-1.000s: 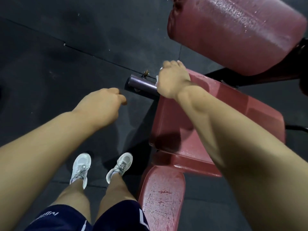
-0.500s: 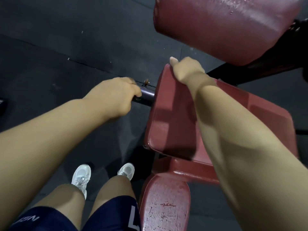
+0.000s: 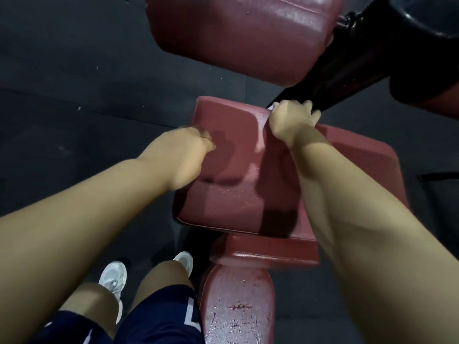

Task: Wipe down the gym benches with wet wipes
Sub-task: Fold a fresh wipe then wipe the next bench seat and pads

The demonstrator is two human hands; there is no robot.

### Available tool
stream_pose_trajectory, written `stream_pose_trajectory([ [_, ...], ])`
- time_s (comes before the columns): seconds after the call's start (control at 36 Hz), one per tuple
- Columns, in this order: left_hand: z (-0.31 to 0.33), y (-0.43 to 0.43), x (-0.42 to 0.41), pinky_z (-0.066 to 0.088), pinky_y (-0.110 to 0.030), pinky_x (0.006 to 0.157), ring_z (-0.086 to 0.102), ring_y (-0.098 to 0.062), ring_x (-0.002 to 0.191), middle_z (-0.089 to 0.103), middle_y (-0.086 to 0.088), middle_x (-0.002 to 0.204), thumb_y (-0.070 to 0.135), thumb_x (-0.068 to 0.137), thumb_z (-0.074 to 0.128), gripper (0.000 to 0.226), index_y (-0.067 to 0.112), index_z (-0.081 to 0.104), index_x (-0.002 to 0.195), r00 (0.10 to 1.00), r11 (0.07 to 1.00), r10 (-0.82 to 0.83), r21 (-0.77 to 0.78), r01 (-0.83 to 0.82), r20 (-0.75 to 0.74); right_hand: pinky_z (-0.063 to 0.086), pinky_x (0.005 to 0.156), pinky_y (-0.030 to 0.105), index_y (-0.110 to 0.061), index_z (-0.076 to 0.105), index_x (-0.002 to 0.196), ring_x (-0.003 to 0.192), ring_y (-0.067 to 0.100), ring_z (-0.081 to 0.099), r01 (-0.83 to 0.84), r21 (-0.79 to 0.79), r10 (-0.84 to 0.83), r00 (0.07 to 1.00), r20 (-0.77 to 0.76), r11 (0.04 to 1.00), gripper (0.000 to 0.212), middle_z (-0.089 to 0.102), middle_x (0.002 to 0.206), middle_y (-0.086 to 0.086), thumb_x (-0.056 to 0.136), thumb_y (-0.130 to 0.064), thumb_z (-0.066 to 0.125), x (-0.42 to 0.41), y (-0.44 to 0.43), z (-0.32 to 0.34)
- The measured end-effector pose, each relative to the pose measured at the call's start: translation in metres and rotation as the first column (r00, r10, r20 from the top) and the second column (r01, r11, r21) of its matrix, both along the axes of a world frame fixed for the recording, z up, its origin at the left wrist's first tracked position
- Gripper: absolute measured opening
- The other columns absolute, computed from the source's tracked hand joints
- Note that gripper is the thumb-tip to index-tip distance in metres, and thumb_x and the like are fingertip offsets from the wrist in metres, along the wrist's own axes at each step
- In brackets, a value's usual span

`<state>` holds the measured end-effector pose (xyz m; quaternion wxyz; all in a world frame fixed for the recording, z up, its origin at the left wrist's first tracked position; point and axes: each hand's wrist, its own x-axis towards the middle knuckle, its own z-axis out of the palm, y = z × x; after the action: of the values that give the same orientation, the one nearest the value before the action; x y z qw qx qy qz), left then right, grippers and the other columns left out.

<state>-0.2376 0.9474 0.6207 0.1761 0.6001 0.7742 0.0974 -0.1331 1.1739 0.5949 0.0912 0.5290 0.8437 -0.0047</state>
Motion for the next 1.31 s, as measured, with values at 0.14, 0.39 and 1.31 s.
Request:
stream_pose_trajectory([
  [0.14, 0.010, 0.009, 0.002, 0.043, -0.036, 0.096, 0.048, -0.026, 0.119, 0.051, -0.002, 0.132, 0.002, 0.083, 0.048, 0.047, 0.016, 0.058, 0.126, 0.999, 0.997, -0.008, -0.078, 0.005, -0.037, 0.032, 0.098, 0.042, -0.011, 0.058, 0.122, 0.119, 0.035, 0.039, -0.016, 0.077, 0.019, 0.999, -0.029, 0.997, 0.035, 0.052, 0.125, 0.015, 0.096, -0.019, 0.037, 0.021, 0.005, 0.006],
  [0.39, 0.032, 0.010, -0.003, 0.041, -0.035, 0.101, 0.046, -0.024, 0.125, 0.047, -0.001, 0.138, -0.001, 0.080, 0.045, 0.056, 0.022, 0.053, 0.131, 0.998, 0.975, -0.067, -0.212, 0.065, -0.002, 0.044, 0.092, 0.038, 0.000, 0.058, 0.120, 0.115, 0.037, 0.052, 0.051, -0.026, -0.052, 0.997, -0.053, 0.998, 0.033, 0.053, 0.123, 0.021, 0.100, -0.022, 0.044, 0.022, -0.015, 0.043],
  [1.31, 0.176, -0.017, -0.136, 0.048, -0.040, 0.087, 0.053, -0.026, 0.111, 0.056, 0.001, 0.117, 0.029, 0.093, 0.051, 0.029, 0.026, 0.060, 0.121, 0.922, 0.882, -0.319, 0.288, 0.373, -0.220, 0.042, 0.086, 0.032, -0.007, 0.052, 0.128, 0.106, 0.028, 0.053, 0.438, 0.055, -0.287, 0.672, -0.683, 0.897, 0.035, 0.053, 0.123, 0.014, 0.094, -0.009, 0.043, 0.001, -0.206, 0.160],
])
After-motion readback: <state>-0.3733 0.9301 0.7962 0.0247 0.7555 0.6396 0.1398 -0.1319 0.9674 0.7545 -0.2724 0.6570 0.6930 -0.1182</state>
